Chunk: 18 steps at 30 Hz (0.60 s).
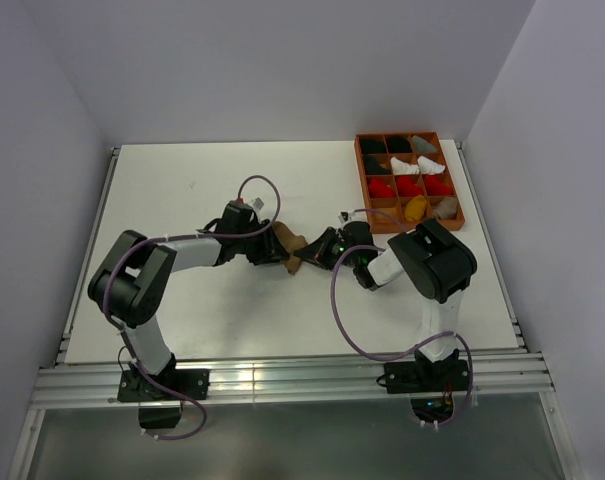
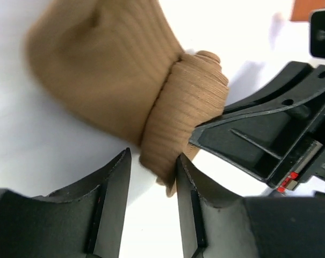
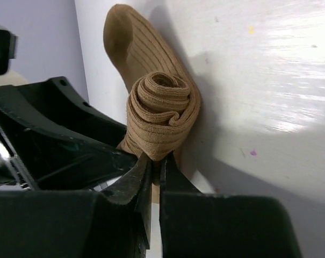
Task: Roll the socks
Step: Roll the sock at the center of the board.
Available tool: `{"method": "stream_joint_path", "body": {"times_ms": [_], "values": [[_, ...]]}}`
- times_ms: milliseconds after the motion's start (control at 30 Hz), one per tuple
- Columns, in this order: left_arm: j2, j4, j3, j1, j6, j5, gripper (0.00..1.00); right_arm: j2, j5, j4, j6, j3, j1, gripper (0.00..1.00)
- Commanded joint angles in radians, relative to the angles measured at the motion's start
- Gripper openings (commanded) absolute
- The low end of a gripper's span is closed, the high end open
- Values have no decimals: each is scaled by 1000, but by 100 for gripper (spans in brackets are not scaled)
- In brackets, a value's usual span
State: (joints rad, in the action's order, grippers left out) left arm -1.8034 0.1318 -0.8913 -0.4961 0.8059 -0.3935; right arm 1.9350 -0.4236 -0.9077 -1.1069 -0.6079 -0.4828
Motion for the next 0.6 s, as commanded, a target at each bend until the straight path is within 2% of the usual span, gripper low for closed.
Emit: {"method": "stream_joint_path", "body": {"times_ms": [0, 200, 567], "values": [[102, -161, -32, 14, -97, 201, 43, -18, 7, 147, 82, -18, -5, 0], [136, -141, -89, 19, -117, 359, 41, -27, -40, 191, 116, -44, -4, 0], [-48, 20, -137, 18, -114, 350, 34, -51, -53, 302, 159, -66, 1, 0]]}}
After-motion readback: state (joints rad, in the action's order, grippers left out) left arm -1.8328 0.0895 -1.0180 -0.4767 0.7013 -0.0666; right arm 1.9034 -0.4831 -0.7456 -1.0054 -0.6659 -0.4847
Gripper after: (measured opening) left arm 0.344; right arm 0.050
